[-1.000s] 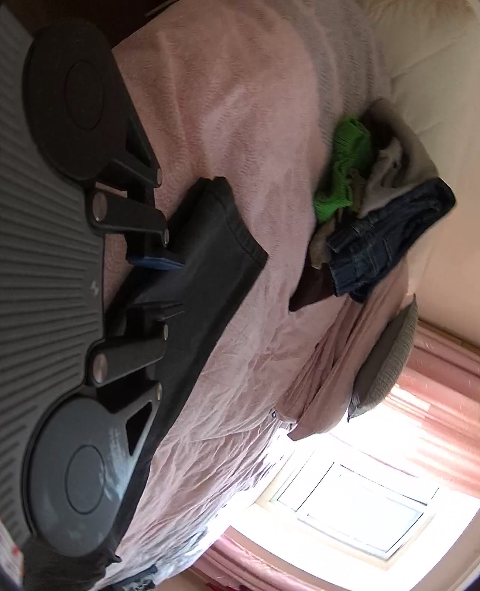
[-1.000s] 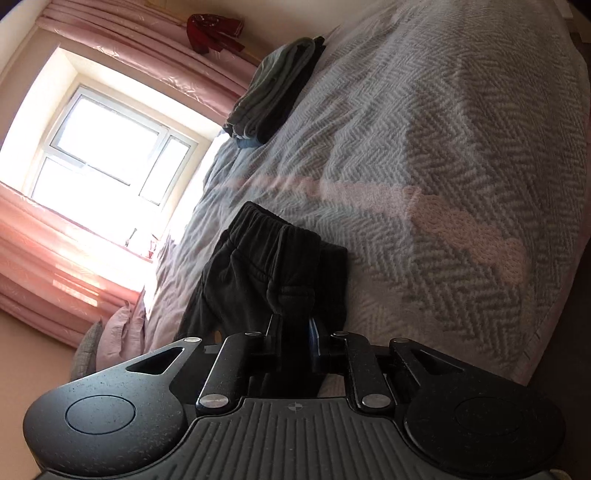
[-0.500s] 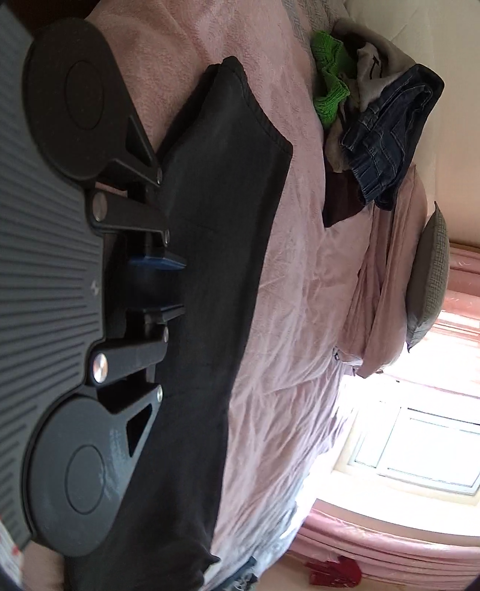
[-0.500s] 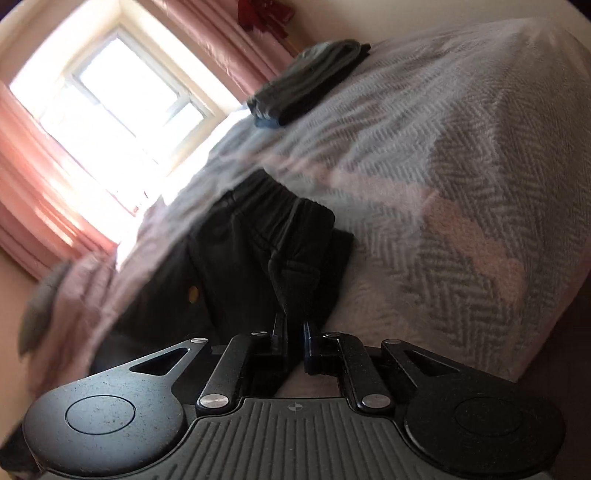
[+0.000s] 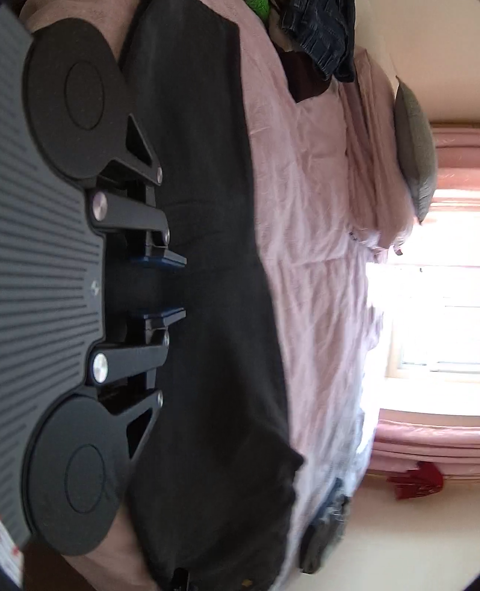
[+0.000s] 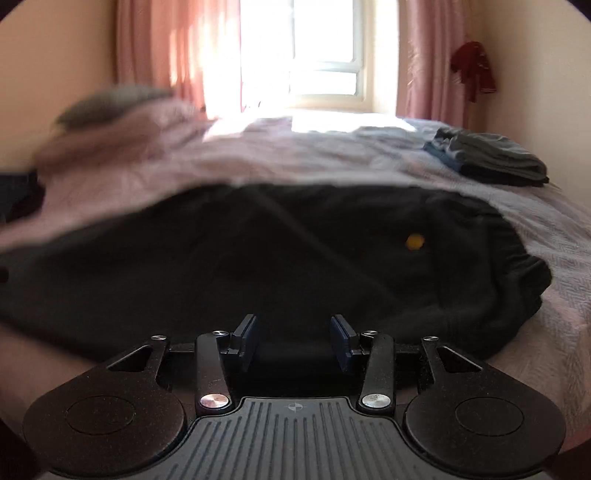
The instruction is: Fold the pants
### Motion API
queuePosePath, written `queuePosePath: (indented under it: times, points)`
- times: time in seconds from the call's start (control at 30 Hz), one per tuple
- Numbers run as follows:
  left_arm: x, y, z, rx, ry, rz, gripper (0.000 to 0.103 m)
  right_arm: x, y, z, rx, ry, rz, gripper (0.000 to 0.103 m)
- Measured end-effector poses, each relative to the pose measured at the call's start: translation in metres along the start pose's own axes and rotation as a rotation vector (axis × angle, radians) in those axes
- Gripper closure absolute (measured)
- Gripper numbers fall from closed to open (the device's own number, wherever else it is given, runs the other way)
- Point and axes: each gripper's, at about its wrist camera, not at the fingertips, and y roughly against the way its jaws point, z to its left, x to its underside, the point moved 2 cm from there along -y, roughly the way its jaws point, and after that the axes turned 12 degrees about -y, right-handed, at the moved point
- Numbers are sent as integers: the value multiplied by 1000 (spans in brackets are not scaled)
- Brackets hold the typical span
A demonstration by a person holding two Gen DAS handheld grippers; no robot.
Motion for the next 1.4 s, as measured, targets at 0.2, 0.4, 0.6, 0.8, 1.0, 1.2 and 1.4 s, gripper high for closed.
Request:
queuePosePath:
  times: [0.2,0.4,0.6,0.8,1.0,1.2,1.4]
  points:
    - [0,11,1,-18,1,-39,82,-3,8,8,30,60,-24,63]
    - [14,3,2,-26,66,-13,79,16,-14,10,15,41,29,58]
    - [-6,43,8,-66,122,81,53,-3,13,24,32,19,50,58]
    - [-4,79,-4,-70,125,205,37,-13,44,29,-52,-153,172,49]
    - [-1,120,-26,-44,72,207,23,0,91,41,-31,-123,168,46]
    - [-3,151,-43,-20,21,146,20,8,131,30,-5,-152,98,45]
    - [-4,172,-51,4,5,93,20,12,161,19,-1,-203,51,44]
